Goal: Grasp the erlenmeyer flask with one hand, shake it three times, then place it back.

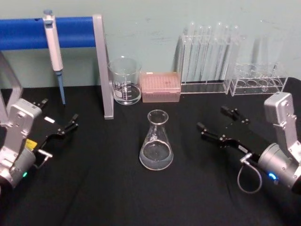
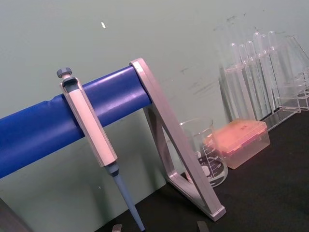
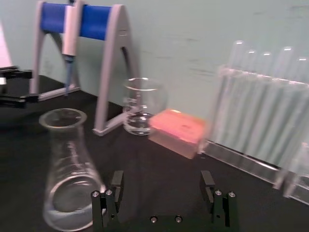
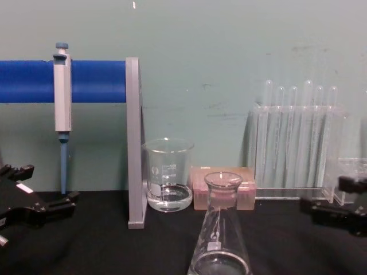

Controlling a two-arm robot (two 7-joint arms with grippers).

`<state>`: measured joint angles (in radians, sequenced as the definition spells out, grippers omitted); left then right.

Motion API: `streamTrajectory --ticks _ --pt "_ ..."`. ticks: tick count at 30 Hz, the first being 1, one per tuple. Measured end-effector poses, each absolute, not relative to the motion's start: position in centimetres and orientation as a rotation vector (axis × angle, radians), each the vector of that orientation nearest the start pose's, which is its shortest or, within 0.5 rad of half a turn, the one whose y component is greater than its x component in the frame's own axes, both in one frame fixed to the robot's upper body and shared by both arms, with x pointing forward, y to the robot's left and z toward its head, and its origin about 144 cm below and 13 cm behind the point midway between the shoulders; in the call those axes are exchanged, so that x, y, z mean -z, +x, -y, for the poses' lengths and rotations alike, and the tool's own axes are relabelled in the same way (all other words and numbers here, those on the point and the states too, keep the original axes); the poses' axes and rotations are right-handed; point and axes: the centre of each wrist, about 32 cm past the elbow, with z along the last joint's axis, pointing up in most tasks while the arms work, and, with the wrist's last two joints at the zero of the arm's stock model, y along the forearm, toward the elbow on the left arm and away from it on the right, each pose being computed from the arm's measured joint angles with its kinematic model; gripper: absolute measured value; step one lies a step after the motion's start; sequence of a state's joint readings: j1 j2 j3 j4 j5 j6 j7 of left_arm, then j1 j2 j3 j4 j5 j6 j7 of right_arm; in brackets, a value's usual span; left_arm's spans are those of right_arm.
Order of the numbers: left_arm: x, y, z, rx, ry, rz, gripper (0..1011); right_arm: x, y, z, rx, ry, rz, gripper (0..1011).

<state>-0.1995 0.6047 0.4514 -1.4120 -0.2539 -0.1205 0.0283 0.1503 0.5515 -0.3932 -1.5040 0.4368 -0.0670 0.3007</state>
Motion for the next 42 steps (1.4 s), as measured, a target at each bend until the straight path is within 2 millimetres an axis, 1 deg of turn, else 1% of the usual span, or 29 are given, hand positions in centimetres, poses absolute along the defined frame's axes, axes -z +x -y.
streamTrajectory --ticks 11,21,42 --pt "-114.0 48.9 -31.0 -1.248 0.304 0.285 1001 -115.1 47.9 26.5 0.84 -0.133 0.04 1000" --pt "-114.0 48.9 -31.0 -1.248 0.304 0.285 1001 -115.1 48.5 24.4 0.747 -0.126 0.047 1000" --pt "-114.0 48.9 -31.0 -1.248 0.304 0.285 1001 -114.9 50.5 22.1 0.698 -0.119 0.046 1000"
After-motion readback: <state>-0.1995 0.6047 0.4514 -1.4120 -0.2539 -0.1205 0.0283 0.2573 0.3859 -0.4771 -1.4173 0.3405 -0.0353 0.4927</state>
